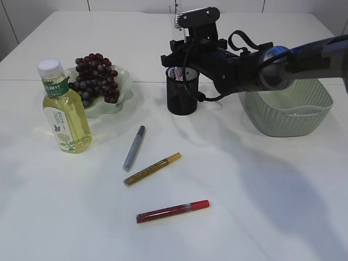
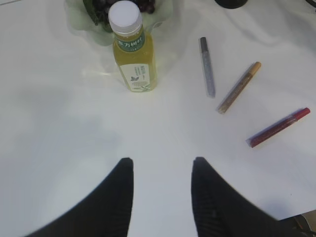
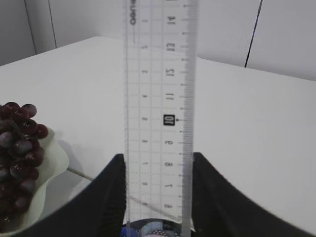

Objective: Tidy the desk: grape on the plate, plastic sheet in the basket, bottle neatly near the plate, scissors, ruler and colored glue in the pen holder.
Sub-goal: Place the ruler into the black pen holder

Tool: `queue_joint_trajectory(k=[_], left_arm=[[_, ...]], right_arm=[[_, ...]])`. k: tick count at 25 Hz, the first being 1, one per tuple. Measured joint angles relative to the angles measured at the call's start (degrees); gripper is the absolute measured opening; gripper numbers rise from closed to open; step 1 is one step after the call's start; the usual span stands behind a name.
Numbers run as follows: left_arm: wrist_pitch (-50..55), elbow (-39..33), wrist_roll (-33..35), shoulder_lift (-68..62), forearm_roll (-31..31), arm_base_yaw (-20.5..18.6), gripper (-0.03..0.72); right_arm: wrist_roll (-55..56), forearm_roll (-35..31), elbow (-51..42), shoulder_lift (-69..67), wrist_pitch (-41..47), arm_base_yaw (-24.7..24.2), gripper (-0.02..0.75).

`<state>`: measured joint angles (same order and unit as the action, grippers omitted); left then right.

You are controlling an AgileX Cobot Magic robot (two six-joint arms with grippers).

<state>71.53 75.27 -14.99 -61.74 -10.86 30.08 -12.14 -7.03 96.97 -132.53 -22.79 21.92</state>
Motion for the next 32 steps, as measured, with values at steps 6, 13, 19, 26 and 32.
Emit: queue_joint_trajectory(k=[6, 13, 19, 26, 32], left_arm=[[0.0, 0.0, 0.0, 0.0, 0.0, 0.0, 0.289], [0.0, 0.0, 0.0, 0.0, 0.0, 0.0, 0.289], [0.0, 0.0, 0.0, 0.0, 0.0, 0.0, 0.289], [0.0, 0.0, 0.0, 0.0, 0.0, 0.0, 0.289], [-0.39, 0.0, 0.0, -0.99, 0.69, 0.0, 0.289]], right_arm=[[0.0, -0.47, 0.0, -0.09, 2.1, 0.0, 0.391], [0.0, -2.5, 0.0, 0.59, 6.0, 0.0, 0.421], [0.0, -2.8, 0.0, 8.53, 18.61, 0.0, 0.423], [0.0, -3.57, 0.0, 24.52, 54.27, 0.0, 0.409], [0.92, -10.81, 0.14, 35.61, 78.23, 0.0, 0.399]])
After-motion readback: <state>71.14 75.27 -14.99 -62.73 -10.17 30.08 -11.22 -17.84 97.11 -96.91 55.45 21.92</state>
